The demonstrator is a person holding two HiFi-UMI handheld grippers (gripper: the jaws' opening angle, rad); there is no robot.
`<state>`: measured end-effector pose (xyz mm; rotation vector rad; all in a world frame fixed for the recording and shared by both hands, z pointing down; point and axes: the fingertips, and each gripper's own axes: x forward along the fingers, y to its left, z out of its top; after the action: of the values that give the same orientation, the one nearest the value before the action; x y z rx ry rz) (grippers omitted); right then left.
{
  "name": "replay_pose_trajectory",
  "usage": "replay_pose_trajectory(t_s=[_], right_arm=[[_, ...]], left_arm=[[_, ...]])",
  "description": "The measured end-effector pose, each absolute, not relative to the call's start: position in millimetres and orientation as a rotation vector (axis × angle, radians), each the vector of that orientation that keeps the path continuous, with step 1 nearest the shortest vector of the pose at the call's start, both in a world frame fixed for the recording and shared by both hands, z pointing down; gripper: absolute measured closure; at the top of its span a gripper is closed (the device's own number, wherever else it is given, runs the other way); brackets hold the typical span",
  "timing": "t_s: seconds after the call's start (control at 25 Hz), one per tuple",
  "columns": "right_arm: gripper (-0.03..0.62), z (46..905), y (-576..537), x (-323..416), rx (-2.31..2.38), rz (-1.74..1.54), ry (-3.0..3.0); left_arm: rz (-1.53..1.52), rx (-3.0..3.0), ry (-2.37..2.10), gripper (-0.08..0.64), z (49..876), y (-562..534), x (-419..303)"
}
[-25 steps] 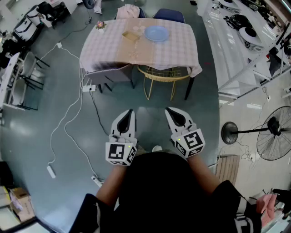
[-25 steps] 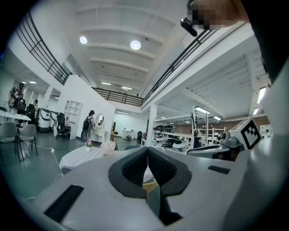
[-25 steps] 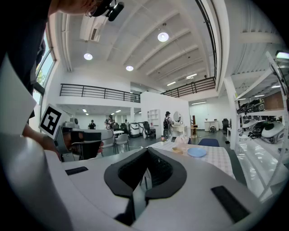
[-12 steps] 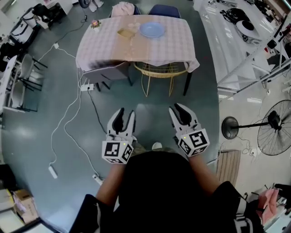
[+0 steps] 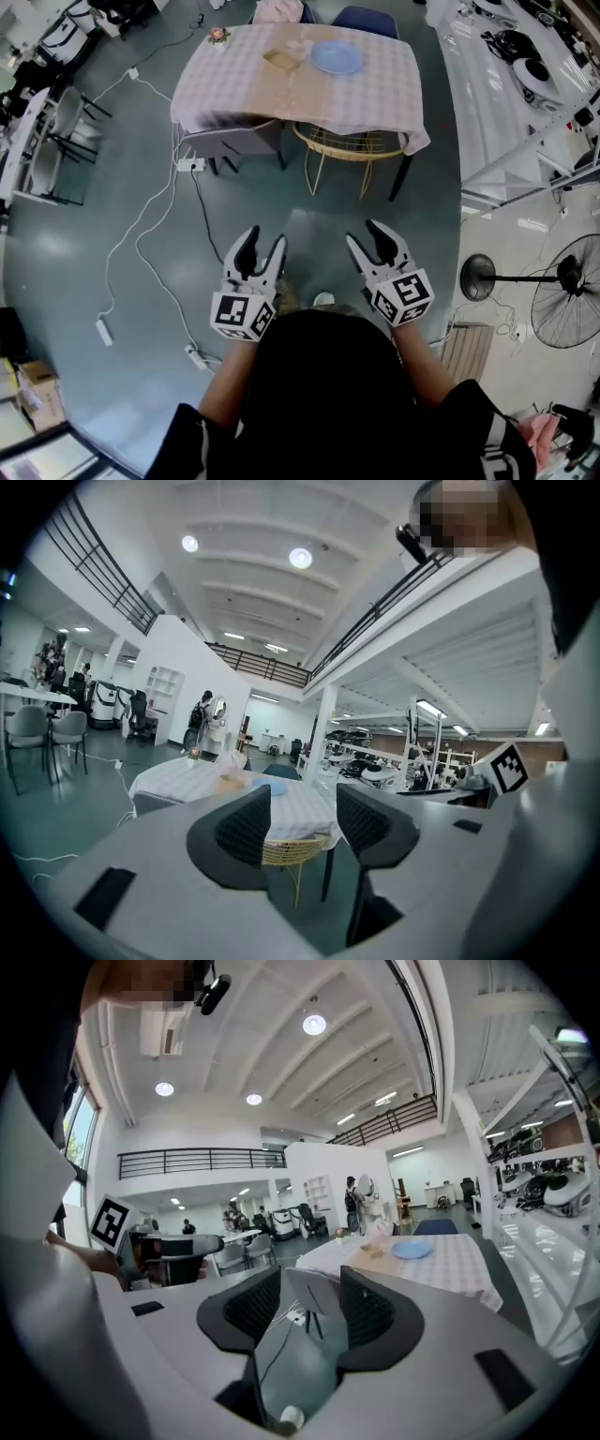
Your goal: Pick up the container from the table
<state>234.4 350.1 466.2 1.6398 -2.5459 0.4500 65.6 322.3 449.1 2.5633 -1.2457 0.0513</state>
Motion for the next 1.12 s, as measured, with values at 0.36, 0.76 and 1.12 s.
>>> replay_pose_trajectory(t_s=[0.36, 0.76, 1.12], right_arm=[[0.425, 477, 278, 199, 1.533, 0.465, -2.592], [0.425, 494, 118, 158, 1.484, 0.487, -2.479], [0.425, 442, -62, 130, 1.544, 0.382, -2.405]], left_arm=[[0.069, 2.469, -1.333, 0.357, 476, 266, 20], [0.015, 2.546, -1.154, 0.357, 478, 92, 5], [0.010, 2.639, -1.027, 0.357, 449, -47, -54]])
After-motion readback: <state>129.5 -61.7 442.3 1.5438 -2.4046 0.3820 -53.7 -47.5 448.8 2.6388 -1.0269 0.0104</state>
